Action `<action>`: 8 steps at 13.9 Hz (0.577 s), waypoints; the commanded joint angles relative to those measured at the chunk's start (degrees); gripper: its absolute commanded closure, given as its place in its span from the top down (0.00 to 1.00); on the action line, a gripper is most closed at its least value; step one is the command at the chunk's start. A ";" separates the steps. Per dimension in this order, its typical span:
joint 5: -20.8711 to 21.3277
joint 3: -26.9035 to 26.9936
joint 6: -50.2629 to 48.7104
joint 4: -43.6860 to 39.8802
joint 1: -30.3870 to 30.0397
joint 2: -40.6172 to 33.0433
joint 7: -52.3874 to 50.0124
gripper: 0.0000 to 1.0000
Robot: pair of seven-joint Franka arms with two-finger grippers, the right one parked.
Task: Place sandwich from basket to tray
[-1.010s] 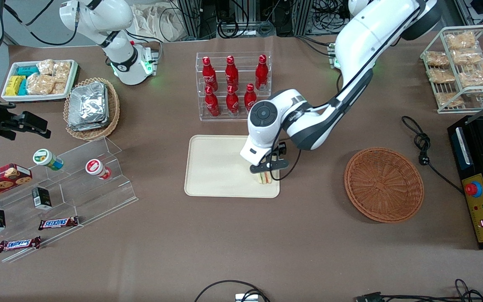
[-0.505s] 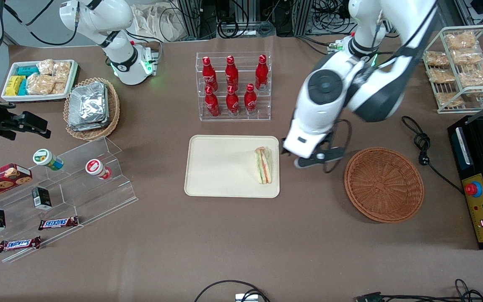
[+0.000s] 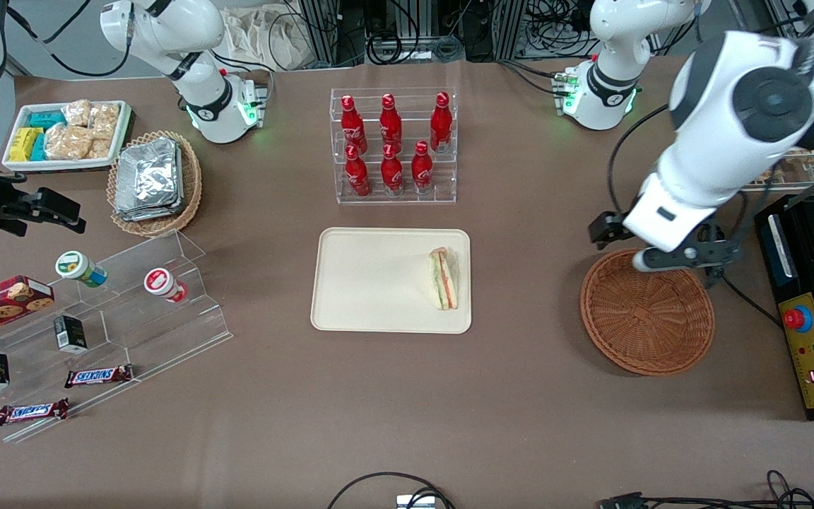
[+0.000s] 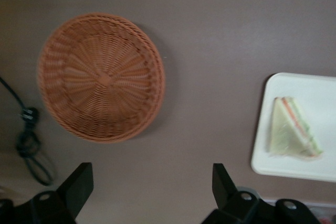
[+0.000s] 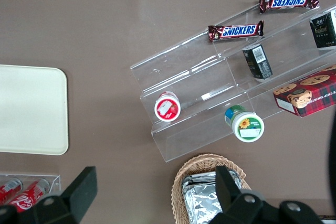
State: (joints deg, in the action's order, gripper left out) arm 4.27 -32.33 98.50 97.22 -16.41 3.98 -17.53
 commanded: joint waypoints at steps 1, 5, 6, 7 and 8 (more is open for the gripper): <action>-1.72 14.77 -1.63 2.80 9.60 -5.12 8.72 1.00; -2.95 19.76 -4.71 2.02 11.93 -6.89 13.58 1.00; -2.95 19.76 -5.50 1.23 11.85 -6.62 13.66 1.00; -3.04 19.76 -5.60 0.96 11.58 -6.53 13.93 1.00; -3.13 19.76 -5.51 0.35 11.58 -6.36 14.19 1.00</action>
State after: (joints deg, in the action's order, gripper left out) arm 2.02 -13.35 94.02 98.31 -5.65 -1.91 -4.43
